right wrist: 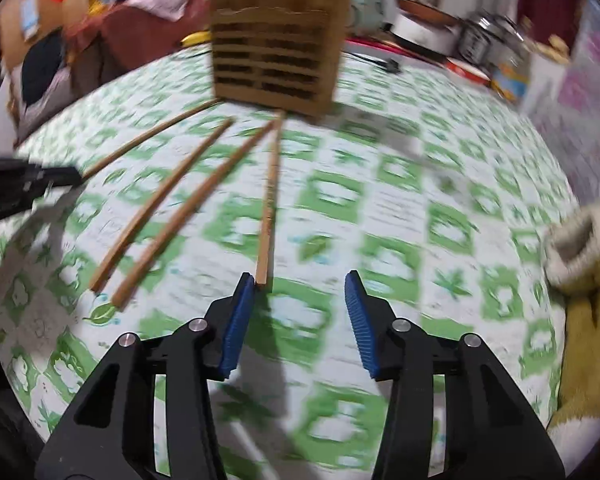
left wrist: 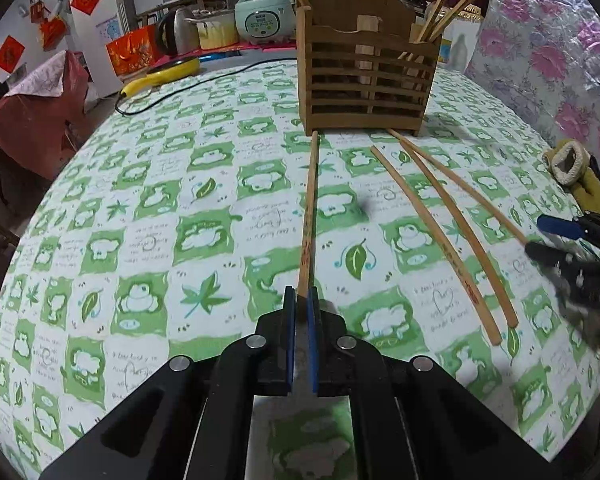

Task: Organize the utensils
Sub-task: 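Close the right tool on a chopstick while the left tool lifts its own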

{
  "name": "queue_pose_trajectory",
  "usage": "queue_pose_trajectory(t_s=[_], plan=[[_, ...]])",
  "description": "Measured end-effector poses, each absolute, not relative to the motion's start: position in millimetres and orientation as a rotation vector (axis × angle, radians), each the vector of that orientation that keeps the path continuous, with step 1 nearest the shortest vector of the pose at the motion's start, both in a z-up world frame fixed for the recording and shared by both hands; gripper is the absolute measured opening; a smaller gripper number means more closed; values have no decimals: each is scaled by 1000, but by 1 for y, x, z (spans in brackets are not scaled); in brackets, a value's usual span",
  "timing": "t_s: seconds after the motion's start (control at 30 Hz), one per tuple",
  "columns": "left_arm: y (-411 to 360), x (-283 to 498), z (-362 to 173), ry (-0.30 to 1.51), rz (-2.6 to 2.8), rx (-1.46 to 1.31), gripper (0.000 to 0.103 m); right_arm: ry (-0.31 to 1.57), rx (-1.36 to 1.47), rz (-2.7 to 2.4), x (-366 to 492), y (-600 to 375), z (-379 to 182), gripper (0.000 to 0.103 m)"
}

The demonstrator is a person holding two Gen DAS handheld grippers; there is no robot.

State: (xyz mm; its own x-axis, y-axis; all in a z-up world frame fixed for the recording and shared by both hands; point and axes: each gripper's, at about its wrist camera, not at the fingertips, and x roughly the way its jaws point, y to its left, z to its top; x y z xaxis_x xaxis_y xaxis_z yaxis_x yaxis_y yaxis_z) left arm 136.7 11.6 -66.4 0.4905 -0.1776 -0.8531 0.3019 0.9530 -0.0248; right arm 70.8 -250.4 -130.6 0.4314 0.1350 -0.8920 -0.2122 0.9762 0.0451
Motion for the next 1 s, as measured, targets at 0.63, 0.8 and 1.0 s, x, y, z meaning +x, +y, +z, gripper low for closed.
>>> queue_pose_trajectory(t_s=[0.63,0.8,1.0], plan=[[-2,133,-59,967,-328,179,6,1082,40,311,73,-249,-128,6],[3,129,-15,864,-297,174,6,944,41,289,65,-255,-84,6],[0,142,59,714,-287,143,6,735,63,279,84,-258,-8,6]])
